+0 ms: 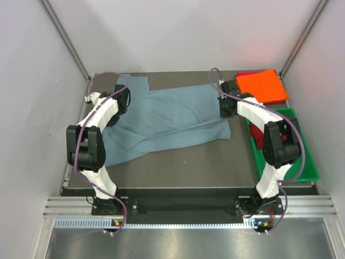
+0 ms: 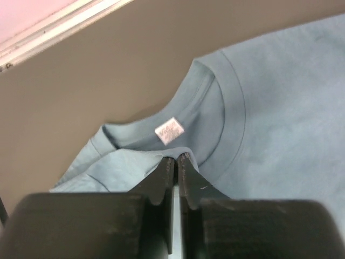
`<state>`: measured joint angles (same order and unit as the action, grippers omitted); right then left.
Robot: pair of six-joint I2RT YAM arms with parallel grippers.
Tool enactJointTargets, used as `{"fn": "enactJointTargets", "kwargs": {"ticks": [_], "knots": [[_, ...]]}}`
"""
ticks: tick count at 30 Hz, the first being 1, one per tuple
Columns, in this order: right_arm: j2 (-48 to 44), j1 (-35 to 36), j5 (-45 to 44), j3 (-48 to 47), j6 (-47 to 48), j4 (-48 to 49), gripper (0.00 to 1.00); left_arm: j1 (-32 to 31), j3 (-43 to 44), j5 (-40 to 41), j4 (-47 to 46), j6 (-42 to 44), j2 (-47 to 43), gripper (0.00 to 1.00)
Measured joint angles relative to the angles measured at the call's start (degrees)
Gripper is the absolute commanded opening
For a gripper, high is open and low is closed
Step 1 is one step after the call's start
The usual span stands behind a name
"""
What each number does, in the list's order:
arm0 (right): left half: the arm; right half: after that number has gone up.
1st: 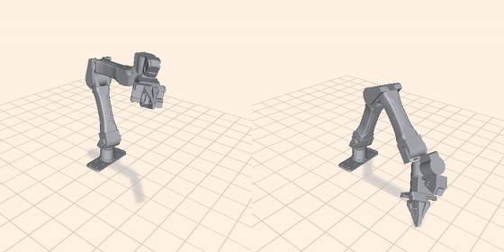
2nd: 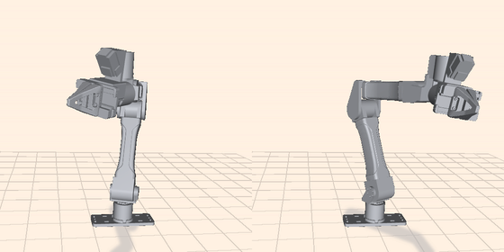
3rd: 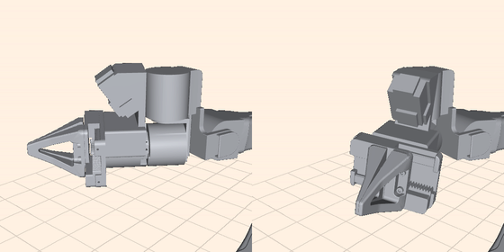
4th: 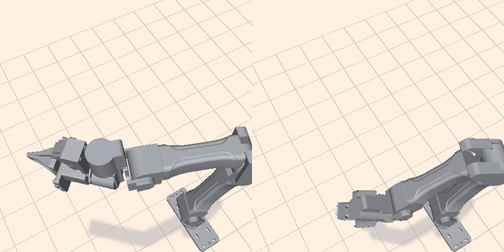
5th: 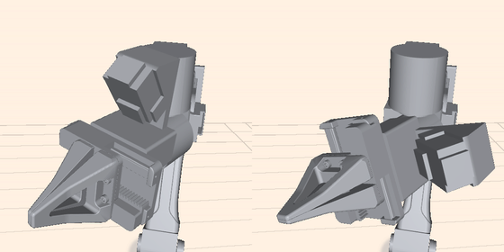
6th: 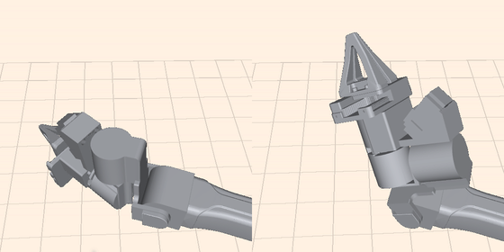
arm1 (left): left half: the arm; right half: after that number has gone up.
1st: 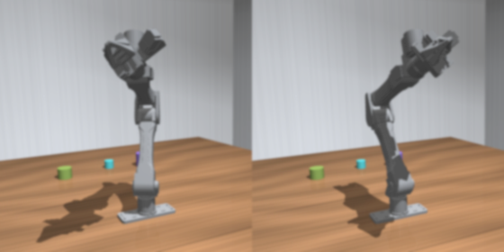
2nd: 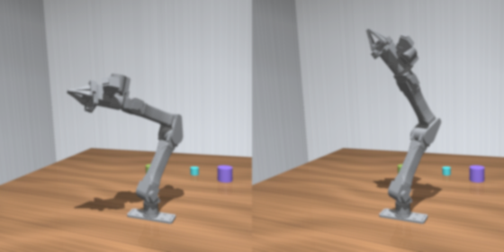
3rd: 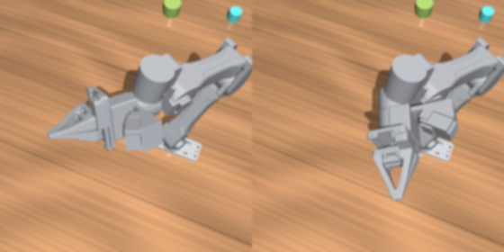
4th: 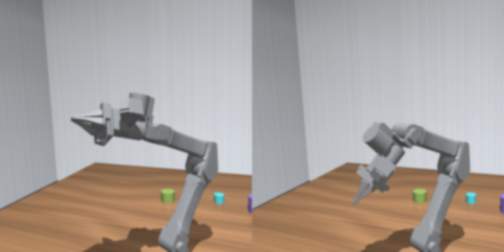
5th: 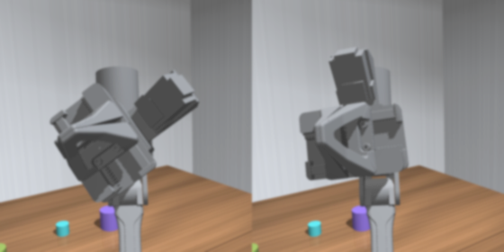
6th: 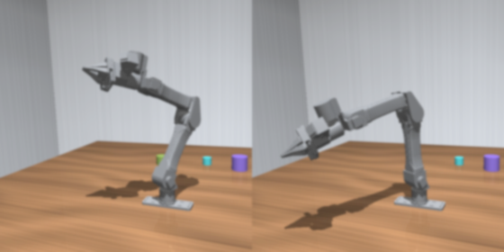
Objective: Fold and stack the t-shirts
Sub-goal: Fold the tshirt
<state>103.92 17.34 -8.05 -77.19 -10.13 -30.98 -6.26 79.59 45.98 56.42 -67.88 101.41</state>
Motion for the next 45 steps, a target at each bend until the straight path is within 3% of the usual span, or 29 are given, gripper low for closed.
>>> {"fn": "enactJointTargets", "kwargs": {"ticks": [1,2,4,10,11,19,23,31,38,45], "knots": [[0.24,0.00,-0.02,-0.74,0.00,-0.13,0.19,0.72,0.52,-0.44,-0.22,1.09,0.42,0.41],[0.35,0.00,0.00,-1.44,-0.15,-0.31,0.23,1.55,1.01,-0.94,-0.39,2.40,0.57,0.49],[0.22,0.00,0.04,-2.34,-0.59,-0.48,0.30,3.61,2.19,-1.46,-1.07,4.57,0.61,0.53],[-4.31,0.55,2.69,-0.76,-3.19,-1.57,0.35,10.78,2.51,-6.08,-5.49,10.27,-0.20,0.42],[-5.75,0.70,3.52,0.11,-3.65,-1.46,0.35,11.98,1.27,-8.31,-6.99,11.54,-0.66,0.35],[-13.05,4.04,8.59,4.83,-5.49,-0.59,0.35,18.34,-10.64,-25.81,-22.38,24.52,-2.32,0.39],[-14.08,4.39,9.77,6.80,-5.53,0.15,0.36,19.78,-11.85,-30.05,-27.21,28.46,-2.23,0.39],[-17.14,4.39,9.86,9.57,-5.51,0.15,0.36,20.04,-5.40,-30.03,-29.94,33.29,5.11,0.40],[-18.43,4.39,9.73,9.75,-5.51,0.13,0.36,20.04,-1.22,-26.62,-28.68,36.39,11.72,0.35],[-19.02,4.42,9.53,11.21,-5.60,0.33,0.36,19.74,3.34,-21.99,-28.00,38.77,15.72,0.15]]}}
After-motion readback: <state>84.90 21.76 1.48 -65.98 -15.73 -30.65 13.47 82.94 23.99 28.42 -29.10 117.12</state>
